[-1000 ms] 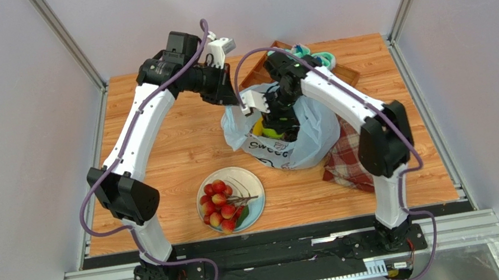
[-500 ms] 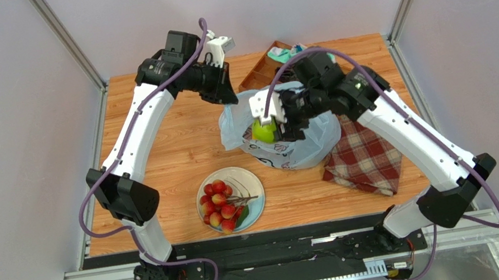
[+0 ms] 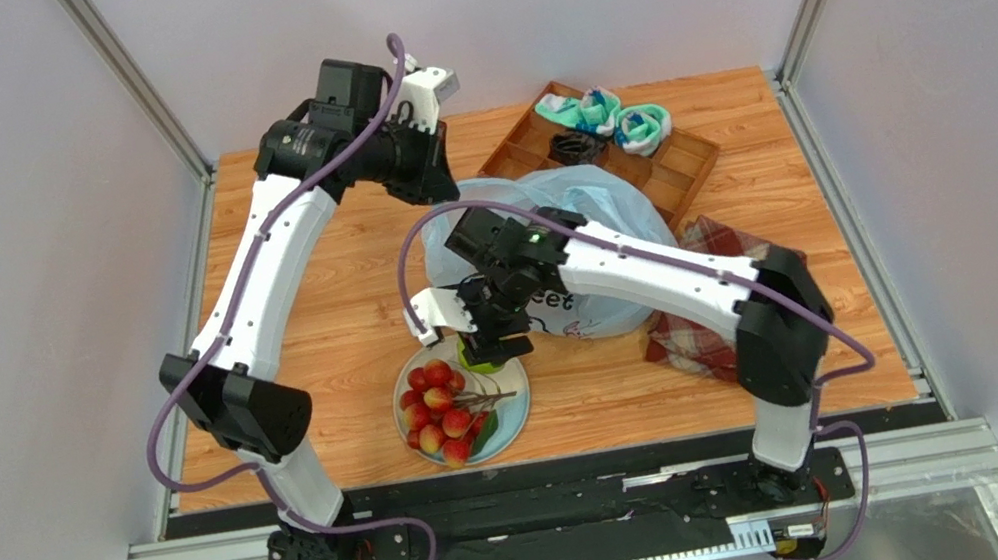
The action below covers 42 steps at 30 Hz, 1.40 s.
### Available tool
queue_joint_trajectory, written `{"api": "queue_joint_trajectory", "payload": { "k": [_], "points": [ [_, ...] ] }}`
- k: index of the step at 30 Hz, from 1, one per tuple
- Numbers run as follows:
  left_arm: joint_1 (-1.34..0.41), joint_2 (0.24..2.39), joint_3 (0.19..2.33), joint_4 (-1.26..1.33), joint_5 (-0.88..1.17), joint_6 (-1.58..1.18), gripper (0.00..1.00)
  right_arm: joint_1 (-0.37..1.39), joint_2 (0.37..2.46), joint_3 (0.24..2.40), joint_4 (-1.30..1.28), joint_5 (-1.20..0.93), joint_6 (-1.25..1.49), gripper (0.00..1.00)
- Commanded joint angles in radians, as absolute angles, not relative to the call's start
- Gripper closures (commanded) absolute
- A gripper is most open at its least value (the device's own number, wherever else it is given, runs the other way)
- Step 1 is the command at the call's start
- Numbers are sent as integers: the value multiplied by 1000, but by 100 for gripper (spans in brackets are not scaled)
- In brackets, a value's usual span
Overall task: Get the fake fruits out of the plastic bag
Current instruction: Place the fake fruit on the plate.
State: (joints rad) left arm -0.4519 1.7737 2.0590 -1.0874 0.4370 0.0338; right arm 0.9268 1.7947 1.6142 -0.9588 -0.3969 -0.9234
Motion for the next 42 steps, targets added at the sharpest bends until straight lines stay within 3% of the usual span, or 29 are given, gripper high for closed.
{"api": "queue_joint_trajectory", "payload": {
  "k": [1, 16, 20, 26, 30, 33, 34, 42],
  "points": [
    [-454, 1680, 2039, -1092, 414, 67, 100, 916, 1887, 1695, -879, -364, -885, 55],
    [-454, 1667, 2022, -1108, 408, 89, 100, 923, 2034, 1815, -890, -311, -887, 54],
    [-454, 1677, 2028, -1108, 416, 87, 100, 926, 2042, 1836, -934, -337, -893, 46],
    [-454, 1690, 2042, -1106, 428, 86, 100, 946, 2072, 1878, -1023, -348, -896, 41],
    [-454, 1703, 2052, -1104, 437, 81, 100, 948, 2080, 1893, -1020, -341, -881, 33],
    [-454, 1709, 2060, -1104, 445, 78, 100, 948, 2082, 1910, -1026, -330, -865, 19],
    [-454, 1712, 2062, -1103, 445, 78, 100, 950, 2082, 1919, -1029, -325, -858, 0],
    [-454, 1733, 2066, -1100, 469, 64, 100, 946, 1898, 1959, -1061, -383, -750, 0]
  ]
}}
